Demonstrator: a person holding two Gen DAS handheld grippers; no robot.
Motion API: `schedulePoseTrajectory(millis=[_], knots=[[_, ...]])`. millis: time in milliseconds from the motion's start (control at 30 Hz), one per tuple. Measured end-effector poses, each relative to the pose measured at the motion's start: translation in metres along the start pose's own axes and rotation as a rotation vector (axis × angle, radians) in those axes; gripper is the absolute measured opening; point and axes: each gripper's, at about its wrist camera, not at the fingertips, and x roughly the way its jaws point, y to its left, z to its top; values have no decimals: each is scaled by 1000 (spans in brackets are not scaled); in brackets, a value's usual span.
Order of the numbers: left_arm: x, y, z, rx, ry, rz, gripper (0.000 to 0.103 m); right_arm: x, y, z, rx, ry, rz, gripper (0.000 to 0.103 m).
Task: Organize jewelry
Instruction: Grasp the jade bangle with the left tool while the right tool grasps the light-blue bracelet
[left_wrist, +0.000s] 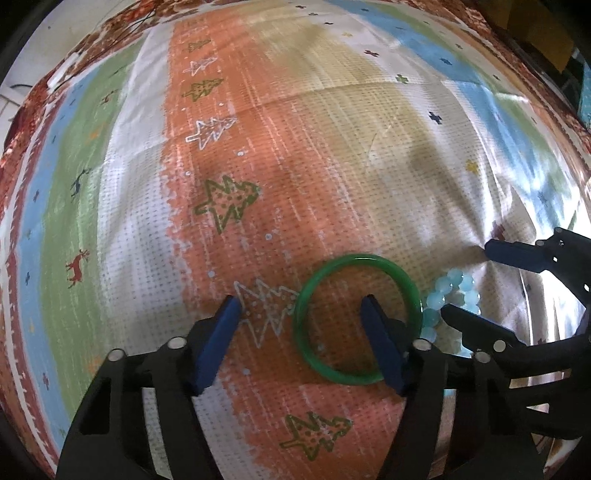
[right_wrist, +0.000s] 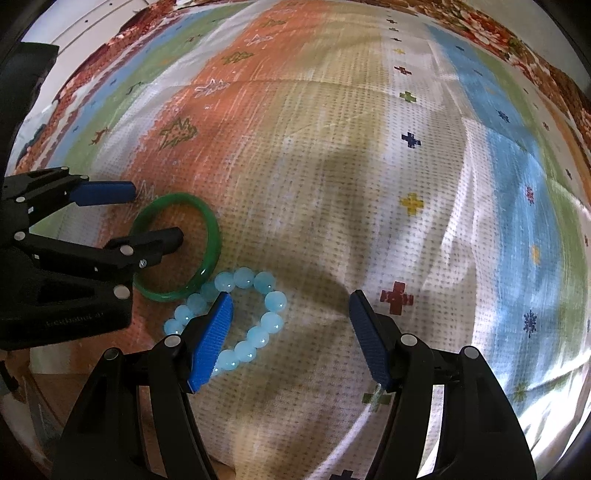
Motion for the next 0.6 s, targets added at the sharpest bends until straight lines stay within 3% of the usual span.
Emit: schedulePoseTrajectory(millis=[133, 167, 200, 267, 400, 600], knots=[[-1, -2, 0, 7, 10, -15, 34, -2, -3, 0, 10, -1, 4, 37], [-2, -4, 1, 6, 13, -22, 21, -2, -3, 0, 7, 1, 13, 29], [-2, -4, 0, 2, 15, -27, 15, -2, -1, -1, -3, 2, 20, 23], [0, -4, 0, -1, 11, -17, 10, -3, 1, -4, -15, 4, 28, 15], [-1, 3, -1, -37, 9, -34, 7, -5, 0, -5, -10, 0, 37, 12], [-19, 12, -4, -42, -28, -2, 7, -20, 1, -9, -12, -38, 31, 12]])
